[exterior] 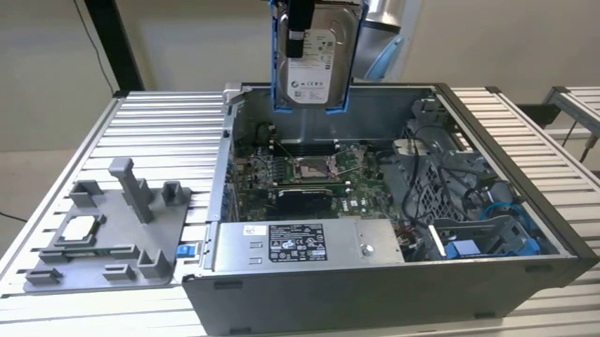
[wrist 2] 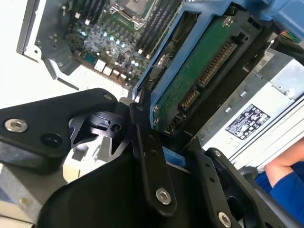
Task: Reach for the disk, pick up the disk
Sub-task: 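Pick up the disk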
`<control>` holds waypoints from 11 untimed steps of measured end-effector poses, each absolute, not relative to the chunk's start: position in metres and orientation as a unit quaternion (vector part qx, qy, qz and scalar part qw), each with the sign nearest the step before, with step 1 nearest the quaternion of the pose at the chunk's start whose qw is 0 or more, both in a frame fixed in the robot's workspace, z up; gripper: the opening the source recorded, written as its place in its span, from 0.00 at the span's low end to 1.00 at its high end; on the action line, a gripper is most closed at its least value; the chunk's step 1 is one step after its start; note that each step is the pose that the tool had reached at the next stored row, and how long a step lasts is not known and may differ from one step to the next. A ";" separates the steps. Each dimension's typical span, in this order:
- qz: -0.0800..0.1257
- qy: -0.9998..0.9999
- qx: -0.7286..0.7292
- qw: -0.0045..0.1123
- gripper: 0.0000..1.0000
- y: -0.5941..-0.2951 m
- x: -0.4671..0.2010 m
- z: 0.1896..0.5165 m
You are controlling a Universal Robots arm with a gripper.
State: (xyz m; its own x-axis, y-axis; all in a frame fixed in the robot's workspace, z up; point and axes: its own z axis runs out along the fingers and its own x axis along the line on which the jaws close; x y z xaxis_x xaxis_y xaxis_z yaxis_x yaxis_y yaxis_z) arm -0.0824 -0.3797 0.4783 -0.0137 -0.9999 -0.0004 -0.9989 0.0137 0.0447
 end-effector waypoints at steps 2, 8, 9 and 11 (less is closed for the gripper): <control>-0.016 -0.712 0.702 0.016 0.00 -0.384 -0.082 0.478; -0.017 -0.712 0.701 0.016 0.00 -0.399 -0.080 0.478; -0.017 -0.713 0.701 0.016 0.00 -0.402 -0.080 0.478; -0.017 -0.713 0.701 0.016 0.00 -0.407 -0.080 0.477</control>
State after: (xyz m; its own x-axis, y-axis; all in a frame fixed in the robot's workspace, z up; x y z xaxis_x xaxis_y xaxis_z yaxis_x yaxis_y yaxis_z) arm -0.0796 -0.4069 0.4775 -0.0169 -0.9999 -0.0004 -0.9988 0.0169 0.0463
